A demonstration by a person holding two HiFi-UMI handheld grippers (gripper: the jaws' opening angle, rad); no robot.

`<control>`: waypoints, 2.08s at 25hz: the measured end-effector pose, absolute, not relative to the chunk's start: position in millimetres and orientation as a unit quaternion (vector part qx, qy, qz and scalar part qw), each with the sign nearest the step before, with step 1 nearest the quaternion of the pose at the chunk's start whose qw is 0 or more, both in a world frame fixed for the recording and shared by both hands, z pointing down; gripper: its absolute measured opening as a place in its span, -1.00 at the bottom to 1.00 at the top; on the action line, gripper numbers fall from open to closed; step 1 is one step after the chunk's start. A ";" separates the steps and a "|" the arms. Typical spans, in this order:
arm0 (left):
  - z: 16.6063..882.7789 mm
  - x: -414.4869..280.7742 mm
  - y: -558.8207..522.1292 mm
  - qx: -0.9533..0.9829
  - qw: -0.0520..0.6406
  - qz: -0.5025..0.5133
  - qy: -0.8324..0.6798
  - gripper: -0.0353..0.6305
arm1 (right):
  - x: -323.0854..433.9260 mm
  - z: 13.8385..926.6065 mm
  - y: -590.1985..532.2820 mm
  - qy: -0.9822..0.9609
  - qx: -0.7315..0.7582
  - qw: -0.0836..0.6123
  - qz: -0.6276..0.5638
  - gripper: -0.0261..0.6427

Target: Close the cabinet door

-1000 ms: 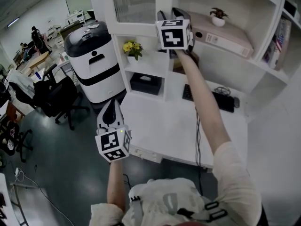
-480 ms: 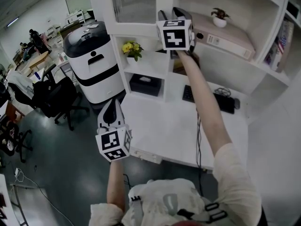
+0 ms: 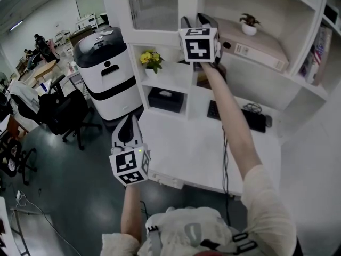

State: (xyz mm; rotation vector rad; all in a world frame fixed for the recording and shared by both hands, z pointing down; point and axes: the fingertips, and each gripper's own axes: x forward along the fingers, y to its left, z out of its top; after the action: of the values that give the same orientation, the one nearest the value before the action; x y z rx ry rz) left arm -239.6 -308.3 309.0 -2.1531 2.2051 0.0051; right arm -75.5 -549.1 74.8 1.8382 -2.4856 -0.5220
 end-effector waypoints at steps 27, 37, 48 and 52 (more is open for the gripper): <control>267.5 -229.0 -267.5 -0.691 0.078 0.043 0.717 -0.88 | -85.0 148.7 -315.5 -0.860 0.426 -0.158 -0.231 -0.82; 291.1 -216.7 -237.7 -0.685 0.083 0.066 0.721 -0.88 | -94.0 286.4 -285.1 -0.902 0.410 -0.092 -0.100 -0.90; 320.8 -213.4 -231.1 -0.683 0.058 0.053 0.726 -0.88 | -88.3 318.1 -280.1 -0.908 0.408 -0.062 -0.075 -0.90; 323.1 -212.2 -232.0 -0.682 0.055 0.054 0.727 -0.88 | -86.4 322.2 -280.1 -0.909 0.406 -0.059 -0.071 -0.90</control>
State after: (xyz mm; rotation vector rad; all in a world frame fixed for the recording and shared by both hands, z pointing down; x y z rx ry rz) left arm -212.2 -232.0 323.1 -2.0715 2.2062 0.1630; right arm -86.4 -280.1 322.2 1.3251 -2.9684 -0.2304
